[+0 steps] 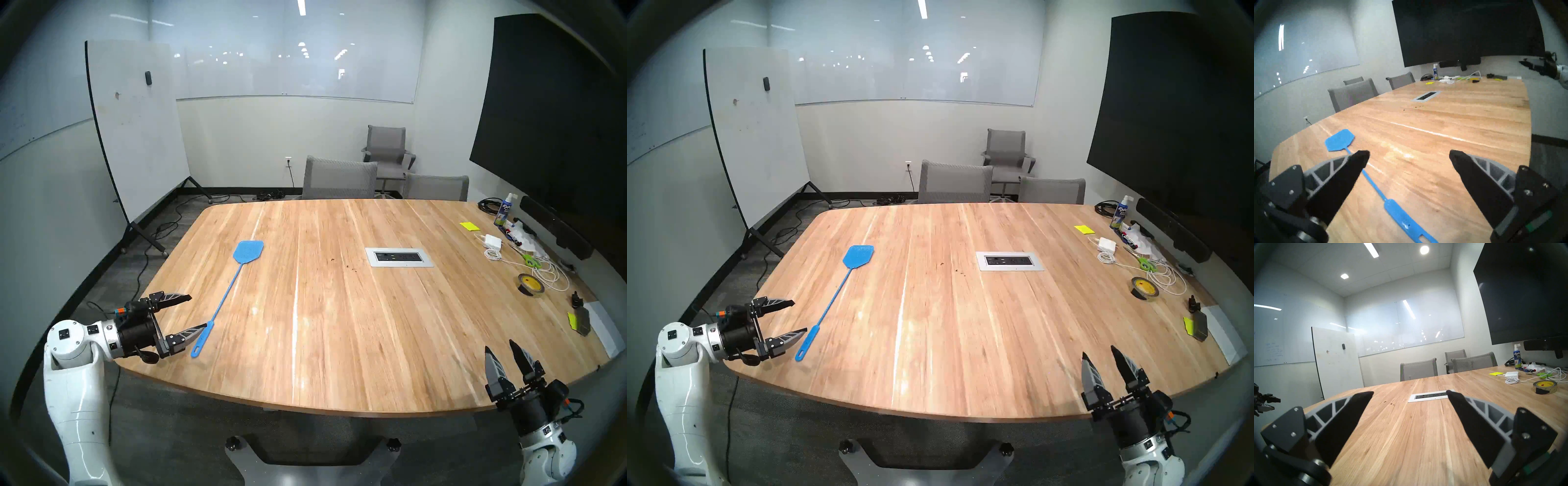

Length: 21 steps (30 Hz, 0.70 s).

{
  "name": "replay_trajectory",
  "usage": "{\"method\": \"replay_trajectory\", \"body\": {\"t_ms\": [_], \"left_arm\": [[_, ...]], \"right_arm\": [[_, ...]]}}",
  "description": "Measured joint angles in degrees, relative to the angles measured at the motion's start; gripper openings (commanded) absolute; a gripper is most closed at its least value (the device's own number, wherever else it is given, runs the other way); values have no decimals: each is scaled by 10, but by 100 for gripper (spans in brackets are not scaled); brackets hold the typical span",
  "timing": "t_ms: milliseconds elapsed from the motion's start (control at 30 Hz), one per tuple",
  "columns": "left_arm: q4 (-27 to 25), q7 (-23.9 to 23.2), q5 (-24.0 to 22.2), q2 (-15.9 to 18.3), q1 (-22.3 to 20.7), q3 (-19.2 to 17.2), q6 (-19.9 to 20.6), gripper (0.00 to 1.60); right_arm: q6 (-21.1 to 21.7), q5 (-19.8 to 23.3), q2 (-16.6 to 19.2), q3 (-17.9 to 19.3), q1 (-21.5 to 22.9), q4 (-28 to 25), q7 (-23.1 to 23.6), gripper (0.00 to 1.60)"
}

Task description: Swat a bug on table

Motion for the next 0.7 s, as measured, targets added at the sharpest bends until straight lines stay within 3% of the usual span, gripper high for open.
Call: {"method": "replay_trajectory", "body": {"t_ms": [133, 267, 467, 700], "left_arm": [[24, -6, -25, 23, -9, 18, 19, 160], [23, -7, -20, 33, -19, 25, 9, 160], [29, 13, -9, 28, -34, 29, -14, 160], [74, 34, -14, 13, -60, 34, -23, 160]], "right_arm": [[2, -1, -1, 0, -1, -2, 0, 160], [4, -1, -2, 1, -1, -3, 0, 160], [7, -3, -3, 2, -2, -5, 0, 160], [9, -4, -5, 2, -2, -6, 0, 160]]}}
